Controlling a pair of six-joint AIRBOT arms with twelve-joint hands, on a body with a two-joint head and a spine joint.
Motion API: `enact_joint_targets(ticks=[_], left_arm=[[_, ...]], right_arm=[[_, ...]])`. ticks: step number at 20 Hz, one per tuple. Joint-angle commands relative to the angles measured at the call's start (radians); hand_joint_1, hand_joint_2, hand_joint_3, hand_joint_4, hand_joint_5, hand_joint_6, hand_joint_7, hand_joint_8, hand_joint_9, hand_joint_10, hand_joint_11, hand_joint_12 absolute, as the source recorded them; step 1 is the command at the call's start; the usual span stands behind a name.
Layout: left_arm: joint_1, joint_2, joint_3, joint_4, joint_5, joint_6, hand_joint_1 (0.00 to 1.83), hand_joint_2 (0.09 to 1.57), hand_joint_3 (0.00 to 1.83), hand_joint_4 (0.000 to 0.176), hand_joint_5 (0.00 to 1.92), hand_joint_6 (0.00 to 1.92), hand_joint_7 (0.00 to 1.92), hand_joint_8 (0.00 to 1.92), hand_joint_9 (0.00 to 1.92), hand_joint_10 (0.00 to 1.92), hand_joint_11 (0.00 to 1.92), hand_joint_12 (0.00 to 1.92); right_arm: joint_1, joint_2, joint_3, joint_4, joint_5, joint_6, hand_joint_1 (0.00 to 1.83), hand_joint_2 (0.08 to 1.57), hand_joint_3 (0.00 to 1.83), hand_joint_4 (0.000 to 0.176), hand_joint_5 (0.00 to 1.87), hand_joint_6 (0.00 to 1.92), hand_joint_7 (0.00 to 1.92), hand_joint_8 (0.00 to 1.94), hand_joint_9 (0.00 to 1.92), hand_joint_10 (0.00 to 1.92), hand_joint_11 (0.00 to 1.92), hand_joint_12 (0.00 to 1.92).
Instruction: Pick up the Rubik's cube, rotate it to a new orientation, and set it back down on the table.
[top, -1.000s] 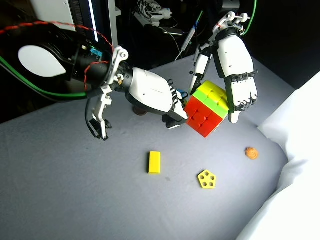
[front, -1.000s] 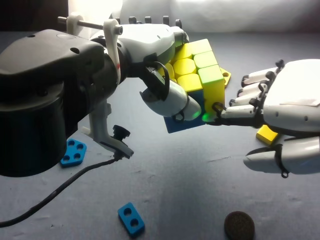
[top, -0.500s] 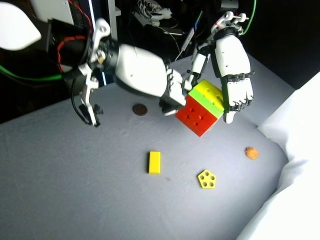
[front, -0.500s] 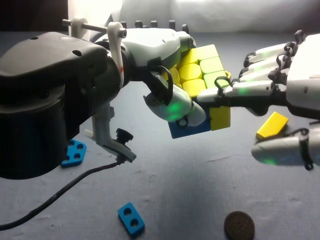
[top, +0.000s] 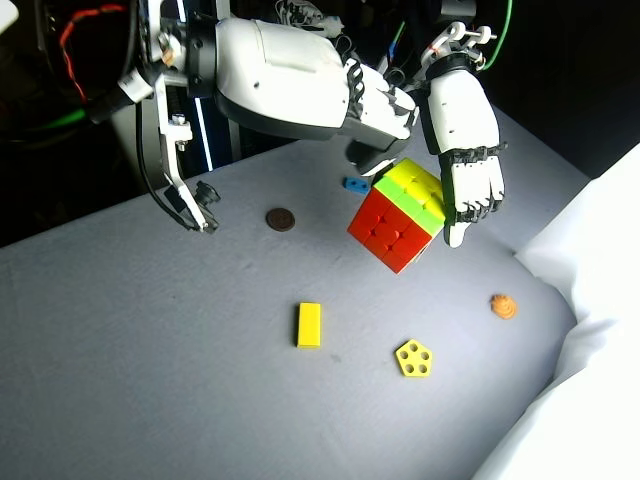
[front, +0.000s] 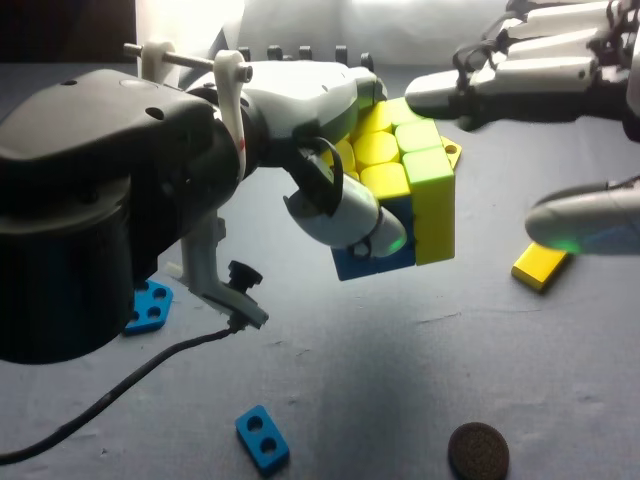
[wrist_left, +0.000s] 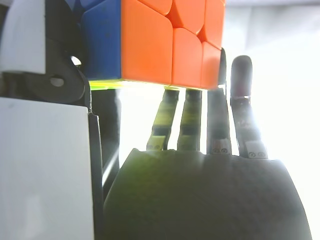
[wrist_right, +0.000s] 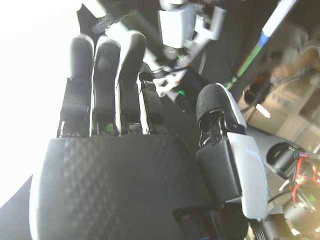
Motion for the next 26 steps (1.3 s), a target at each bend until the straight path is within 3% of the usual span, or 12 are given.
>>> enact_joint_targets(ticks=[1,3,4,5,6,7,8,10,14,22,24,26], left_arm=[[-0.003,0.007,-0.008,0.073,0.006,-0.006,1.04,1.24,0.0,0.0,0.3,1.02,0.28,1.23,0.27,1.24,0.02,1.55],[0.021,0.007,-0.007,0.107,0.019,-0.009,1.03,1.25,0.0,0.0,0.29,1.01,0.28,1.23,0.25,1.26,0.01,1.55],[0.036,0.007,-0.007,0.131,0.022,-0.022,1.02,1.25,0.0,0.0,0.29,1.03,0.27,1.25,0.25,1.27,0.02,1.54],[0.059,0.007,-0.006,0.18,0.024,-0.058,1.02,1.26,0.0,0.0,0.29,1.01,0.28,1.23,0.25,1.25,0.01,1.56],[0.08,0.007,-0.005,0.227,0.024,-0.093,0.95,1.34,0.01,0.0,0.49,1.51,0.28,1.28,0.26,1.28,0.03,1.58],[0.101,0.007,-0.004,0.261,0.024,-0.124,1.0,1.4,0.0,0.0,0.43,1.68,0.48,1.66,0.25,1.33,0.01,1.63],[0.125,0.007,-0.002,0.3,0.024,-0.156,1.0,1.31,0.0,0.0,0.26,1.31,0.3,1.4,0.24,1.31,0.01,1.58],[0.167,0.006,0.005,0.369,0.03,-0.205,1.01,1.27,0.0,0.0,0.26,1.1,0.26,1.27,0.25,1.27,0.02,1.55],[0.233,0.004,0.027,0.504,0.031,-0.274,1.01,1.27,0.0,0.0,0.27,1.09,0.25,1.28,0.24,1.3,0.01,1.57],[0.3,-0.036,0.075,0.621,0.03,-0.375,1.02,1.26,0.0,0.0,0.29,1.05,0.27,1.27,0.25,1.29,0.01,1.58],[0.304,-0.042,0.075,0.621,0.026,-0.375,0.99,1.27,0.0,0.0,0.28,1.0,0.29,1.2,0.27,1.22,0.02,1.56],[0.306,-0.046,0.074,0.618,0.025,-0.376,0.88,1.27,0.0,0.0,0.24,0.63,0.24,1.05,0.24,1.12,0.0,1.45]], right_arm=[[0.013,0.004,-0.004,0.052,0.079,-0.001,0.0,1.33,0.0,0.0,0.16,0.0,0.29,0.27,0.09,0.77,0.0,1.55],[0.014,0.003,-0.004,0.059,0.077,-0.011,0.0,1.32,0.0,0.0,0.12,0.02,0.23,0.13,0.07,0.48,0.0,1.25],[0.014,0.003,-0.006,0.067,0.072,-0.021,0.0,1.28,0.0,0.0,0.03,0.02,0.08,0.04,0.02,0.11,0.0,0.3],[0.014,0.004,-0.016,0.114,0.041,-0.076,0.0,1.26,0.0,0.0,0.0,0.0,0.03,0.01,0.0,0.02,0.0,0.06],[0.014,0.004,-0.023,0.153,0.018,-0.122,0.0,1.25,0.0,0.0,0.0,0.0,0.01,0.0,0.0,0.0,0.0,0.0],[0.015,0.004,-0.025,0.159,0.012,-0.128,0.0,1.25,0.0,0.0,0.0,0.0,0.01,0.0,0.0,0.0,0.0,0.0],[0.015,0.004,-0.025,0.16,0.012,-0.126,0.0,1.25,0.0,0.0,0.0,0.0,0.01,0.0,0.0,0.0,0.0,0.0],[0.015,0.004,-0.026,0.16,0.012,-0.125,0.0,1.26,0.0,0.0,0.0,0.0,0.01,0.0,0.0,0.0,0.0,0.0],[0.022,0.007,-0.04,0.208,-0.045,-0.157,0.0,1.26,0.0,0.0,0.0,0.0,0.03,0.01,0.0,0.0,0.0,0.0],[0.036,0.011,-0.095,0.634,-0.172,-0.627,0.0,1.27,0.0,0.0,0.0,0.0,0.07,0.02,0.02,0.01,0.0,0.0],[0.037,0.011,-0.096,0.647,-0.173,-0.639,0.0,1.27,0.0,0.0,0.0,0.0,0.07,0.02,0.02,0.01,0.0,0.0],[0.037,0.011,-0.096,0.647,-0.173,-0.641,0.0,1.28,0.0,0.0,0.0,0.0,0.06,0.01,0.01,0.0,0.0,0.0]])
